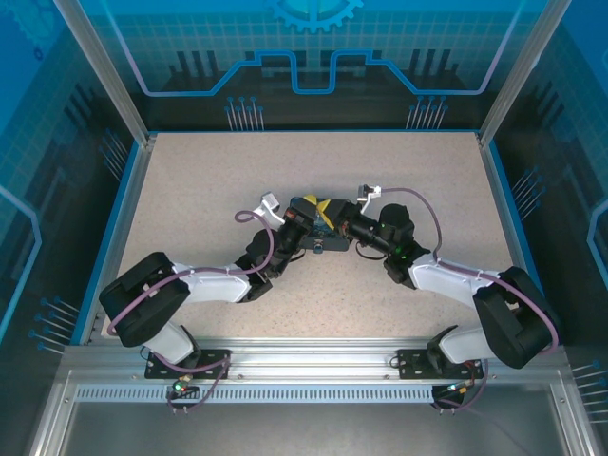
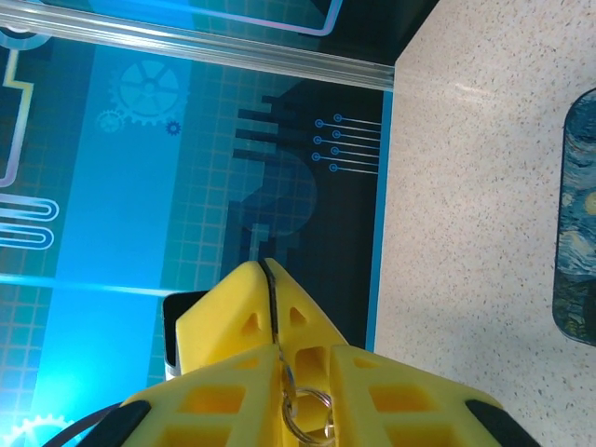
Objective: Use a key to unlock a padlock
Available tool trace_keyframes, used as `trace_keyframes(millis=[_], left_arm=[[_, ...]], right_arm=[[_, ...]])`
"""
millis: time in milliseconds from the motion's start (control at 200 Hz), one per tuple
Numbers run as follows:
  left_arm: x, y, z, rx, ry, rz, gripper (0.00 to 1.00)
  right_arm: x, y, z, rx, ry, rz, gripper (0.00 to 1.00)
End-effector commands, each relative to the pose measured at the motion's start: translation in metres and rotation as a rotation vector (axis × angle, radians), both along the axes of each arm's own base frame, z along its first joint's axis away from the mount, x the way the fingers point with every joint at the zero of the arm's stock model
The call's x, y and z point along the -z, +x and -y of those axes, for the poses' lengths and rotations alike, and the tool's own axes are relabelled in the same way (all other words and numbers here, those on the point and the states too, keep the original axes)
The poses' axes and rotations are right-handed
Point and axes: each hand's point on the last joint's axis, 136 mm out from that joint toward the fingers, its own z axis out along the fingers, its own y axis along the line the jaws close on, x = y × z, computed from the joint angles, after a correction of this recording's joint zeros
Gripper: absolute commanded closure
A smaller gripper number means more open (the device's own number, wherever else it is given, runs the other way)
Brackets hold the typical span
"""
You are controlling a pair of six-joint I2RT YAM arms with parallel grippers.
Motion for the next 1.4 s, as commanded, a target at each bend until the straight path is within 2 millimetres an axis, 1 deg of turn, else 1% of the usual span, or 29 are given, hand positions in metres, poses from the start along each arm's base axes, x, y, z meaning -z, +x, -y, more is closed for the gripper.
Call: trace_keyframes(millis=[0, 205, 315, 350, 610, 680, 700, 760, 940, 1116, 1131, 1171, 1191, 1236, 1261, 1341, 1396], left_arm=[[-0.014, -0.003, -0.002, -0.013, -0.055, 0.031, 1.0], [-0.015, -0.004, 0.001, -0.006, -0.051, 0.033, 1.0], [-0.014, -0.004, 0.002, -0.003, -0.052, 0.032, 1.0], [-0.015, -0.004, 0.002, -0.004, -0.052, 0.033, 1.0], [-0.015, -0.004, 0.001, -0.008, -0.05, 0.032, 1.0], [-0.015, -0.005, 0.001, -0.007, -0.051, 0.032, 1.0], [-0.015, -0.005, 0.001, -0.007, -0.051, 0.031, 1.0], [-0.016, -0.005, 0.001, -0.007, -0.052, 0.033, 1.0], [-0.014, -0.005, 0.001, -0.01, -0.05, 0.031, 1.0], [-0.013, -0.006, 0.004, 0.0, -0.046, 0.031, 1.0], [-0.014, -0.007, 0.004, 0.003, -0.046, 0.032, 0.98], [-0.014, -0.007, 0.004, 0.006, -0.043, 0.033, 0.87], [-0.014, -0.008, 0.004, 0.006, -0.042, 0.034, 0.82], [-0.016, -0.009, 0.002, 0.005, -0.04, 0.034, 0.65], [-0.016, -0.011, 0.001, 0.004, -0.034, 0.035, 0.59], [-0.02, -0.015, -0.009, -0.004, -0.011, 0.033, 0.44], [-0.022, -0.02, -0.017, -0.001, 0.018, 0.026, 0.38]], right_arm=[[-0.007, -0.006, -0.001, -0.006, 0.022, 0.024, 0.78], [-0.013, -0.007, -0.005, -0.021, 0.026, 0.037, 0.81], [-0.016, -0.01, -0.01, -0.039, 0.025, 0.046, 0.82], [-0.018, -0.011, -0.011, -0.046, 0.027, 0.051, 0.84], [-0.015, -0.013, -0.012, -0.047, 0.019, 0.048, 0.91], [-0.014, -0.013, -0.011, -0.047, 0.017, 0.047, 0.93], [-0.014, -0.013, -0.012, -0.047, 0.017, 0.045, 0.97], [-0.014, -0.012, -0.012, -0.045, 0.017, 0.044, 1.0], [-0.014, -0.013, -0.012, -0.044, 0.02, 0.045, 1.0], [-0.014, -0.009, -0.004, -0.013, 0.027, 0.046, 1.0], [-0.015, -0.009, -0.004, -0.012, 0.028, 0.048, 1.0], [-0.014, -0.009, -0.003, -0.014, 0.024, 0.045, 1.0], [-0.014, -0.008, -0.002, -0.013, 0.022, 0.044, 1.0], [-0.012, -0.009, 0.0, -0.011, 0.017, 0.042, 1.0], [-0.01, -0.008, 0.002, -0.007, 0.012, 0.038, 1.0], [-0.005, -0.009, 0.009, 0.003, 0.001, 0.029, 1.0], [-0.002, -0.009, 0.016, 0.01, -0.006, 0.022, 1.0]])
